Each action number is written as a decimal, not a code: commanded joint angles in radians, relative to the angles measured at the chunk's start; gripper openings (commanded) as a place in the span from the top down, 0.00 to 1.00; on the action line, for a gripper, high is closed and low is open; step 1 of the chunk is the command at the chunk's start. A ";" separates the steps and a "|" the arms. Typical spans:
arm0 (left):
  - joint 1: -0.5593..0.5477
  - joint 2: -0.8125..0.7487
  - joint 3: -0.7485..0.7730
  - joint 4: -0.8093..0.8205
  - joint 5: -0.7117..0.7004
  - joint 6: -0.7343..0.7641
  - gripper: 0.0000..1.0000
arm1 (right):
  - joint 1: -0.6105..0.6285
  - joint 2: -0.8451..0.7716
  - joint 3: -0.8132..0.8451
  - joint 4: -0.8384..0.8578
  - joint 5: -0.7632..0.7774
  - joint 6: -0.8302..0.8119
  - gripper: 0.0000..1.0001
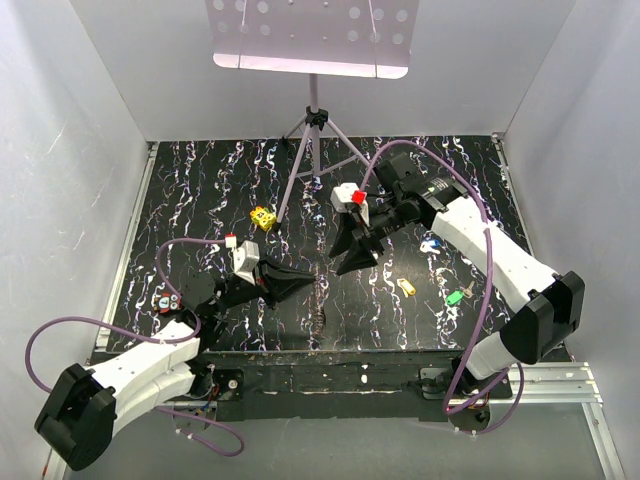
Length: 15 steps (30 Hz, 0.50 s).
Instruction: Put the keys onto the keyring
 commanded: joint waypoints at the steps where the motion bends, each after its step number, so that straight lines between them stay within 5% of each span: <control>1: -0.001 0.008 0.039 0.067 -0.014 -0.006 1.00 | 0.031 0.002 0.024 0.035 -0.010 0.058 0.48; 15: -0.007 -0.011 0.014 0.119 -0.089 -0.046 1.00 | 0.113 0.033 -0.003 0.131 0.056 0.173 0.55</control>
